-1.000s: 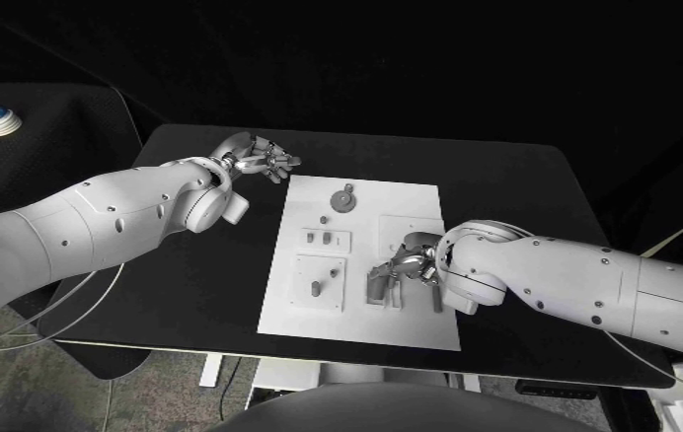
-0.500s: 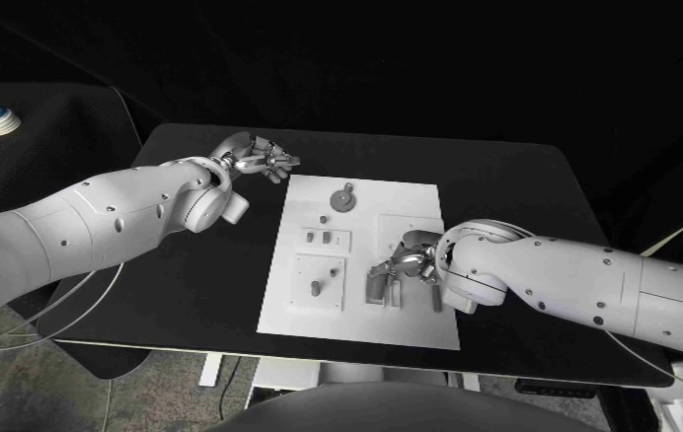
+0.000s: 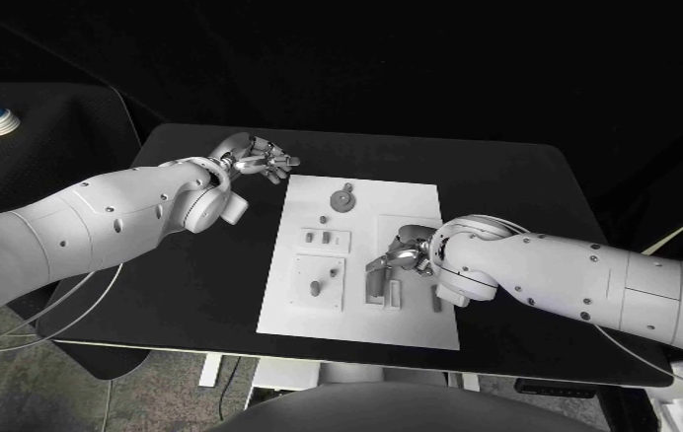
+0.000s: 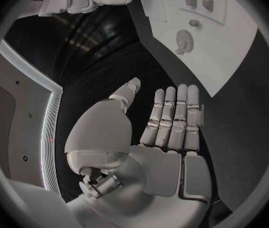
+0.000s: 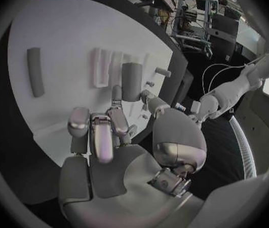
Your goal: Assemble the parts on the task board
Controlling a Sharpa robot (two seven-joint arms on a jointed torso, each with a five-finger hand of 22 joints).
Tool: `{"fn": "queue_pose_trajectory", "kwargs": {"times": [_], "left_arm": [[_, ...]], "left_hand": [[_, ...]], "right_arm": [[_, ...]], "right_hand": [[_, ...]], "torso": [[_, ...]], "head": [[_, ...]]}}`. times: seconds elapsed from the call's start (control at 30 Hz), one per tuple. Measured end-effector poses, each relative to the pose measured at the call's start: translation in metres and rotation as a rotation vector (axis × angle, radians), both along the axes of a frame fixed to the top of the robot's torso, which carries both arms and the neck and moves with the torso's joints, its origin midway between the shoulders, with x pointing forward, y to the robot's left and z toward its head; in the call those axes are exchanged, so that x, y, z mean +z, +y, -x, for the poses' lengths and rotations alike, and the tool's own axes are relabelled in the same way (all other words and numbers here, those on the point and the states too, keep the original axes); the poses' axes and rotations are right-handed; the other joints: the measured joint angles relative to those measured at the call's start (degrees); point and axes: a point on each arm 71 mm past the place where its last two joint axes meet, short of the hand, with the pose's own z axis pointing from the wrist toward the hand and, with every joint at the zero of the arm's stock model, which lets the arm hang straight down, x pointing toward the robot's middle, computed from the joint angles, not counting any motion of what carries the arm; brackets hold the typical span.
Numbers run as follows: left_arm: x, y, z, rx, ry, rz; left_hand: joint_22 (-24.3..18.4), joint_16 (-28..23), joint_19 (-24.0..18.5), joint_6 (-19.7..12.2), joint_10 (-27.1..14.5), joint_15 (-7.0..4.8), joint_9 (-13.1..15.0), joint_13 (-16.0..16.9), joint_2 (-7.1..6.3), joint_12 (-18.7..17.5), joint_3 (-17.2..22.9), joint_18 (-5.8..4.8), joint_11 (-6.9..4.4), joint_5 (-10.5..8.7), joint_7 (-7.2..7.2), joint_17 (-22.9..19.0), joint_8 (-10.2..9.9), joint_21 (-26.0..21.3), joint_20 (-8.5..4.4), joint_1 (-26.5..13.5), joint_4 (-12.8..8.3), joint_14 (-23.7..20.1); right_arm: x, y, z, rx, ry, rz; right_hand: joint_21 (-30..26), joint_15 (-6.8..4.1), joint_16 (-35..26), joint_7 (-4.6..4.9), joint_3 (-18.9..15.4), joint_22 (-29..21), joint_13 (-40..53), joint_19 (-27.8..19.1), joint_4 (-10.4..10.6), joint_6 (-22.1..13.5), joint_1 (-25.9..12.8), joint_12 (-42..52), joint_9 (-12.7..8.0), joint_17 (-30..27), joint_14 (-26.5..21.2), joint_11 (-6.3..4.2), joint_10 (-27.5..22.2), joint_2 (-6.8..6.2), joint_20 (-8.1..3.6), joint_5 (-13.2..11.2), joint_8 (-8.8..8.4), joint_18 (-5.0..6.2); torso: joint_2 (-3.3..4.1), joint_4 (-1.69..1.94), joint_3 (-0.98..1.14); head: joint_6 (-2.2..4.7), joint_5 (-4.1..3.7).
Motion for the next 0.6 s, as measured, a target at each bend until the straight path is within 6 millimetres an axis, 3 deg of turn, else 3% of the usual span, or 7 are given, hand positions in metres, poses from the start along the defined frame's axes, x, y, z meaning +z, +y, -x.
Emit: {"fn": "queue_pose_trajectory", "kwargs": {"times": [0.2,0.4,0.6], "left_arm": [[-0.0002,0.0,0.0001,-0.001,0.003,0.0],[-0.0004,-0.0002,0.0001,-0.002,0.005,-0.001],[-0.0005,-0.0003,0.0001,-0.002,0.007,-0.001]], "left_hand": [[0.0,0.0,0.0,0.0,0.0,0.0,0.0,0.0,0.0,0.0,0.0,0.0,0.0,0.0,0.0,0.0,0.0,0.0,0.0,0.0,0.0,0.0],[0.0,0.0,-0.2,0.0,0.0,0.0,0.0,0.0,0.0,0.0,0.0,0.0,0.0,0.0,0.0,-0.05,0.0,0.0,0.2,0.0,0.0,0.0],[0.0,0.0,-0.21,0.0,0.0,0.0,0.0,0.0,0.0,0.0,0.0,0.0,0.0,0.0,0.0,-0.05,0.0,0.0,0.21,0.0,0.0,0.0]], "right_arm": [[0.0009,0.0016,-0.0019,0.009,-0.017,0.011],[0.0015,0.0025,-0.0033,0.013,-0.026,0.018],[0.0022,0.0035,-0.0045,0.016,-0.031,0.02]], "right_hand": [[0.0,0.01,0.0,0.0,0.31,0.0,0.13,-0.14,-1.13,0.0,0.39,0.0,-0.02,0.25,0.0,0.19,-0.22,-0.39,-0.13,0.0,-0.25,0.01],[0.0,0.02,0.0,0.0,1.69,0.09,0.37,-0.41,-2.98,0.0,2.99,0.0,-0.02,0.24,-0.01,-0.07,-0.48,0.2,-0.22,-0.02,-0.25,0.01],[0.0,0.04,0.0,0.0,2.04,0.14,0.37,-0.41,-3.35,0.0,3.88,0.0,-0.04,0.24,-0.03,-0.07,-0.48,0.5,-0.22,-0.23,-0.24,0.0]], "torso": [[0.0,0.01,-0.01],[0.0,-0.01,0.01],[0.01,-0.02,0.02]], "head": [[-0.08,-0.03],[-0.02,-0.08],[-0.09,-0.15]]}}
